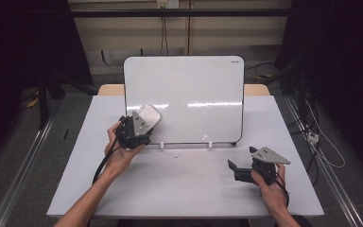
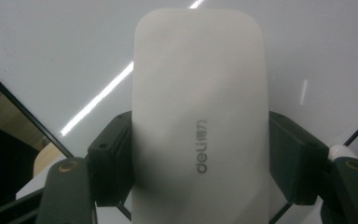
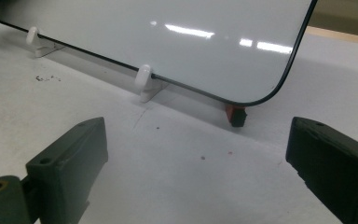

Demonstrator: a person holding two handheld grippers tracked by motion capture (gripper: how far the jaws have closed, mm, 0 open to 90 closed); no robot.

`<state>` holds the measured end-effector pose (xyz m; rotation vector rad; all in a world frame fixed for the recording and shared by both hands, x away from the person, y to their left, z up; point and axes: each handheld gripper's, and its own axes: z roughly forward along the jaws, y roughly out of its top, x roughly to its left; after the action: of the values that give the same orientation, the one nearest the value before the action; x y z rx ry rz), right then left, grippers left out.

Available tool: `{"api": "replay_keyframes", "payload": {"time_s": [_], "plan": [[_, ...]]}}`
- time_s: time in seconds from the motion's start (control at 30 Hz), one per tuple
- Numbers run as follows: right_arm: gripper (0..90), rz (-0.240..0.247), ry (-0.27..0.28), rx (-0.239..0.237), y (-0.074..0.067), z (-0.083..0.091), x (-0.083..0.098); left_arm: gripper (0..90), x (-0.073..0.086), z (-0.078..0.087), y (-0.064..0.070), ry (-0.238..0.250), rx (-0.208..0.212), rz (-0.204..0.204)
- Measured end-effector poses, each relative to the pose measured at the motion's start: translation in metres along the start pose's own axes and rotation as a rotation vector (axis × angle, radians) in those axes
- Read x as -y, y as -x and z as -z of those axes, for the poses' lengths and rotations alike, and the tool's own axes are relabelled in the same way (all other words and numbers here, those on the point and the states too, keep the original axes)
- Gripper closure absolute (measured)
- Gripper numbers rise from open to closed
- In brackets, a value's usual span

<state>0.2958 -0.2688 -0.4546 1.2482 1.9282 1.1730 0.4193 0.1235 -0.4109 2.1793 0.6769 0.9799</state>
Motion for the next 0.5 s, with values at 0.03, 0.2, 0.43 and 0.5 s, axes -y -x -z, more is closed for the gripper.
{"api": "replay_keyframes", "payload": {"time_s": [0.03,0.2,0.43,0.5], "plan": [[5.5,0.001,0.000,0.000,0.0000,0.0001,0.0000,31.2,0.0001,-0.0004,0.0010,0.001,-0.006,0.001],[5.5,0.001,0.000,0.000,0.0005,0.0000,0.0001,31.1,-0.0003,-0.0004,0.0035,-0.003,-0.022,-0.012],[5.5,-0.001,0.002,-0.002,0.0005,0.0005,0.0001,30.8,0.0001,-0.0008,0.0048,0.003,-0.028,-0.014],[5.5,-0.002,0.002,-0.002,0.0009,0.0005,0.0002,30.8,0.0000,-0.0005,0.0047,0.002,-0.026,-0.012]]}}
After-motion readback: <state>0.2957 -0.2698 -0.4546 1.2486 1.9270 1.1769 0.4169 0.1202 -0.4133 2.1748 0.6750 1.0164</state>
